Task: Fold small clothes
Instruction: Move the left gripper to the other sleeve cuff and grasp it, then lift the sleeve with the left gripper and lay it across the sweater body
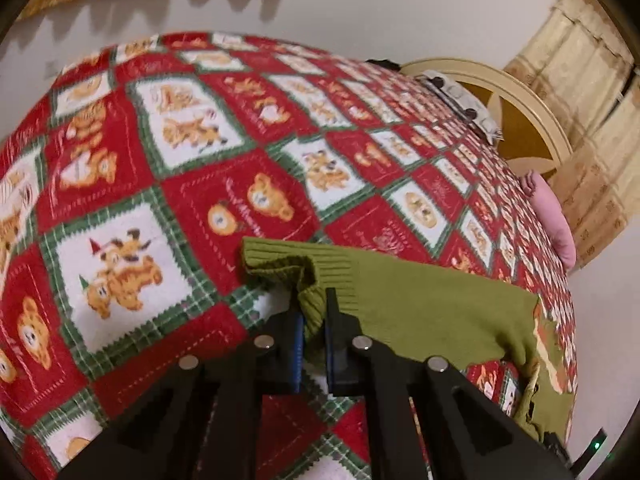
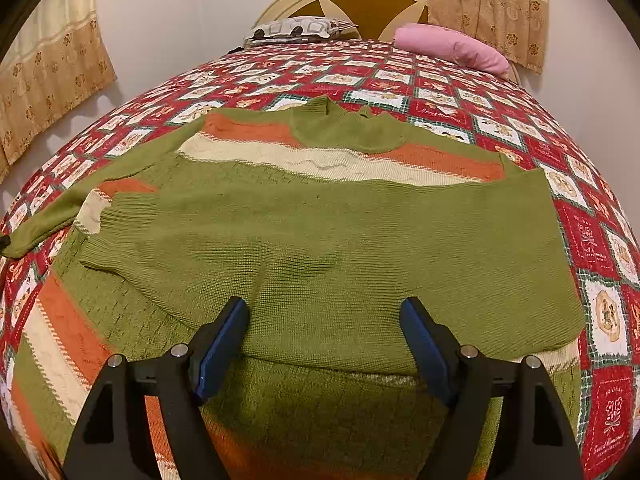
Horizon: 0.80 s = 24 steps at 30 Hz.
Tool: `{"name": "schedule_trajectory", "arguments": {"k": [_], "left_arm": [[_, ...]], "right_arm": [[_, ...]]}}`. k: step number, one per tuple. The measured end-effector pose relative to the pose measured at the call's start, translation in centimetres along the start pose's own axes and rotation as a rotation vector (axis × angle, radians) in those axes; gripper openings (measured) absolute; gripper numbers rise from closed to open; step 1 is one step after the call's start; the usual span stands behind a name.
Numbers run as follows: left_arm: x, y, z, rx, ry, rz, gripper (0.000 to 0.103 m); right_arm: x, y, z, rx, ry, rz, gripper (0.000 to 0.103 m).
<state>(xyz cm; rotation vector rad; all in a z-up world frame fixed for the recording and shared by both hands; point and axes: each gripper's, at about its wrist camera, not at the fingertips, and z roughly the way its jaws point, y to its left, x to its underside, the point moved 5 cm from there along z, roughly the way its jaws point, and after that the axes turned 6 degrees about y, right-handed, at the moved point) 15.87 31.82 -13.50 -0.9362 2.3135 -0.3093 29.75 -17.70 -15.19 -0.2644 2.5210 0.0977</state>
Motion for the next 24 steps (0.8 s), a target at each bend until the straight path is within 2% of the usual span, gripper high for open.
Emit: {"name": "schedule_trajectory", "arguments": {"k": [10,13,15,16,20,24], "left_arm": [[-1.2,-3.2,-2.5,0.075,-0.052,0.099,0.008],[-1.6,-5.6,-3.7,0.111,-0.069,0.143,0.008],[-1.8,-7.3,-4.3,0.134,-0.073,0.167,0.008],[-1.9,-8.2,-4.6,0.146,-0.069,0.176,0.008],[-2.2,-13.0,-5.8,0.174,-0.07,0.264,0.008],[-2.1,-17.7,-6.8,0.232,-0.074,0.328,0.008]], "right_arm": [[0.0,0.0,0.0,-0.001,0.0,0.001,0.08],[0.0,0.0,-0.1,-0.013,-0.002,0.006,0.08],[-0.4,-0.4,-0.9,-0.067,-0.009,0.03,0.08],[-0.8,-0.8,-2.2,-0.086,-0.044,0.057,0.08],[-1.5,-1.9,-6.3,-0.081,-0.138,0.075,0.08],[-0.4,-2.2,-8.1,-0.08,-0.139,0.051,0.08]]}}
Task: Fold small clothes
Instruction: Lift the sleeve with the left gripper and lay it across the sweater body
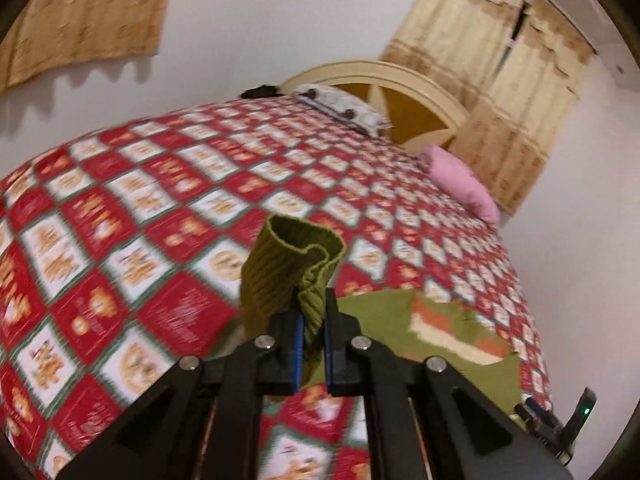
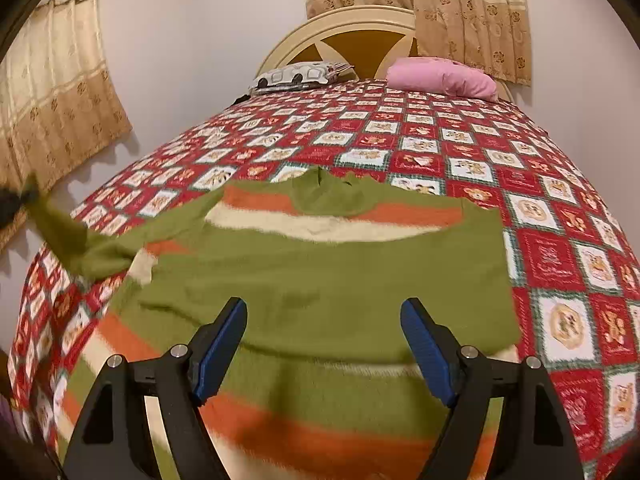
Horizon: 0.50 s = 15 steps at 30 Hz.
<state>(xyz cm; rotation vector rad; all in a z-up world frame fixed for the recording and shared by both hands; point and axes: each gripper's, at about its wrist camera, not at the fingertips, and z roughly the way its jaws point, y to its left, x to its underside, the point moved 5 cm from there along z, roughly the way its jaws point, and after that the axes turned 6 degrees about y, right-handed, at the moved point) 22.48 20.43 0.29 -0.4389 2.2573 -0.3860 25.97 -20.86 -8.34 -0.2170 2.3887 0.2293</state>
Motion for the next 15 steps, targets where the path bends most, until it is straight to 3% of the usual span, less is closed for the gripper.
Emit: {"name": "schedule_trajectory", "arguments": {"k": [5,15], "left_arm": [[-1.9,-6.8,-0.1,0.108,-0.012,0.063,0.008],[-2.7,-21.0,-0.5,0.207,-0.079,0.289,0.008]], "right_arm": [[3.0,-1.2,-0.5,0.009,0.031,-0.005,0.08],[6.6,-4.6,-1.5,0.02,0.021,0.065,0.08]]}}
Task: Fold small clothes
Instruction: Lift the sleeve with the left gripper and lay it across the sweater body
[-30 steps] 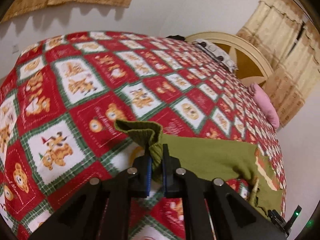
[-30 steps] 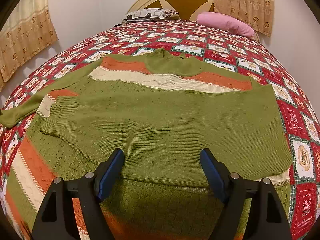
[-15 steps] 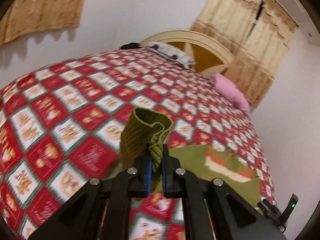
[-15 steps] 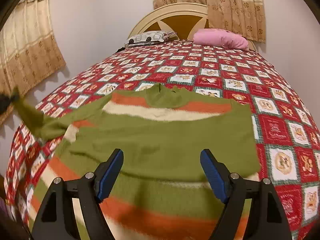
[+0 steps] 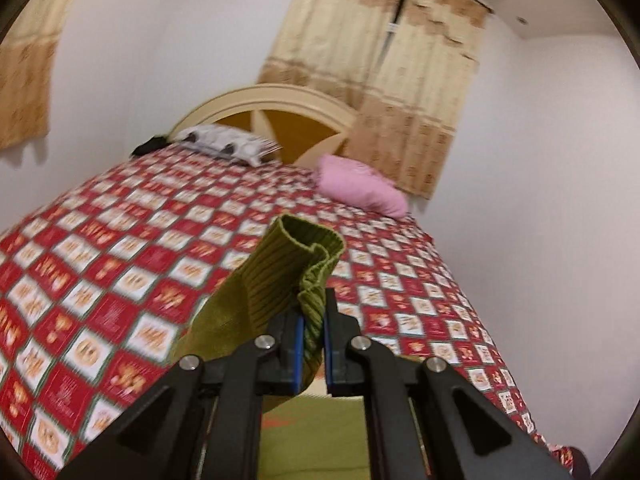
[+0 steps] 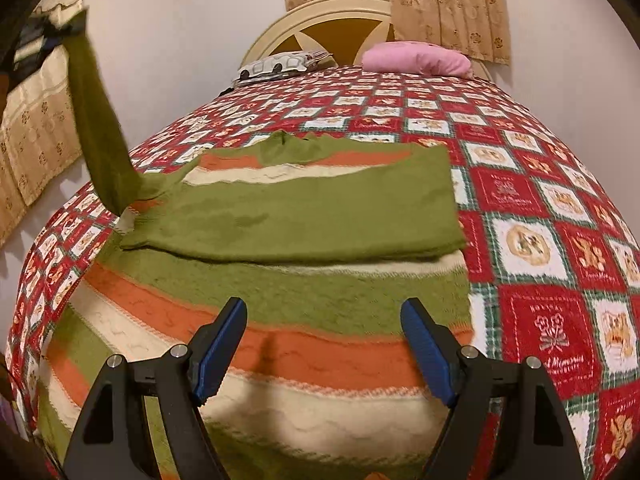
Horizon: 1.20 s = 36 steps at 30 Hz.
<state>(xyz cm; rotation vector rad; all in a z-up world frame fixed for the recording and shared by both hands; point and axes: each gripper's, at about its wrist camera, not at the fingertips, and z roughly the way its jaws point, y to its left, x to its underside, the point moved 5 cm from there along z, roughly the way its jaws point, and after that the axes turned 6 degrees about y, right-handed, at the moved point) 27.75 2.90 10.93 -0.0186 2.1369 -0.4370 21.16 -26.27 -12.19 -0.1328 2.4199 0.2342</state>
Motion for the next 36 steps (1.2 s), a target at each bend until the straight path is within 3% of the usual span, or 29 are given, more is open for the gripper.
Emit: {"name": "schedule_trajectory", "arguments": {"k": [6,13,16,19,21,23,26,31,36], "left_arm": [[2.5,-6.4,4.1,0.09,0.075,0.056,0.008],[9.5,-12.2,12.8,0.036,0.218,0.155,0.01],[12.2,-13.0,15.1,-0.009,0.304,0.168,0.029],[13.7,-12.5,14.5,0.008,0.32,0.176,0.043],[14.0,-11.6,13.3,-0.017,0.297,0.193,0.062],[14.0,-9.2,12.3,-0.068,0.274,0.207,0.071],[14.4,-3.9,12.4,-0.228,0.28,0.23,0.072],[14.9,5.8,11.8,-0.455,0.306,0.154,0.072],[16.7,10.4,11.5,-0.509,0.34,0.102,0.076]], "right_arm": [[0.6,-1.1,0.3,-0.038,0.004,0.057,0.08],[1.0,-1.5,0.9,-0.039,0.018,0.077,0.08],[1.1,-1.6,1.1,-0.045,0.022,0.081,0.08],[1.2,-1.9,1.3,-0.062,0.031,0.097,0.08],[1.3,-2.1,1.4,-0.074,0.036,0.106,0.08],[1.2,-2.2,1.4,-0.076,0.036,0.108,0.08],[1.2,-2.2,1.4,-0.076,0.035,0.109,0.08],[0.5,-2.4,0.2,-0.111,0.006,0.129,0.08],[-3.1,-2.3,-0.9,-0.171,0.005,0.157,0.08]]}}
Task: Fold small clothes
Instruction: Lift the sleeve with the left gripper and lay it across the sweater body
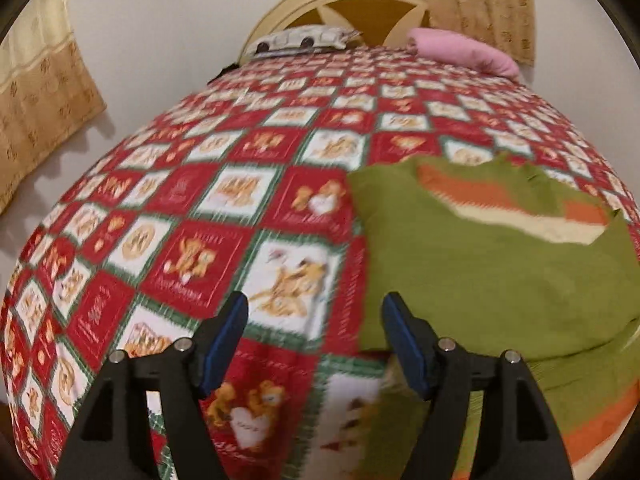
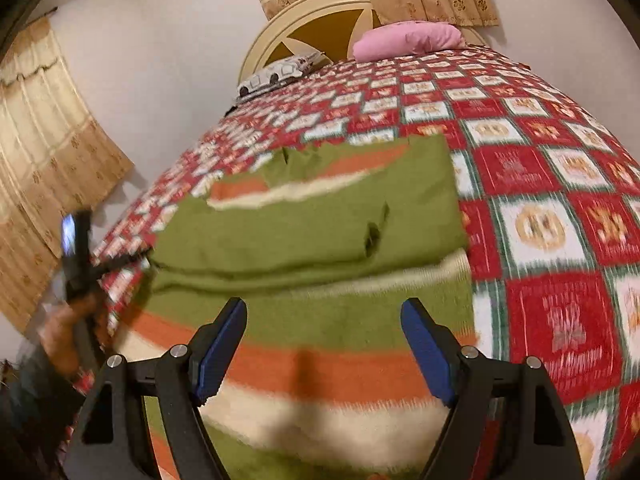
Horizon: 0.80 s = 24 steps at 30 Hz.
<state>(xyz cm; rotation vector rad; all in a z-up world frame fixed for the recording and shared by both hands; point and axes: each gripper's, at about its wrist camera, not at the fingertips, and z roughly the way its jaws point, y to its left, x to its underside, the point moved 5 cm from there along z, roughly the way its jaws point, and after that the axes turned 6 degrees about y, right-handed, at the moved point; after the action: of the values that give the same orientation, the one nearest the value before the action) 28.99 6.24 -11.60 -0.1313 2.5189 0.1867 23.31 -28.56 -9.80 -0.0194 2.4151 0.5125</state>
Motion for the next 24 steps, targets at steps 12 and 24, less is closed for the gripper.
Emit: {"name": "schedule_trajectory", "arguments": {"k": [12,24], "left_arm": [[1.5,1.6,1.1,0.032,-0.008,-0.122,0.096],[1.8,1.2,1.7,0.042,0.007,-0.107,0.103]], "right_arm": [[-3.7,-0.8,8.8,0.102,0.162,0.037,0.012],[-4.4,-1.6,5.8,0.226,0.085,-0.054,0.007]]}}
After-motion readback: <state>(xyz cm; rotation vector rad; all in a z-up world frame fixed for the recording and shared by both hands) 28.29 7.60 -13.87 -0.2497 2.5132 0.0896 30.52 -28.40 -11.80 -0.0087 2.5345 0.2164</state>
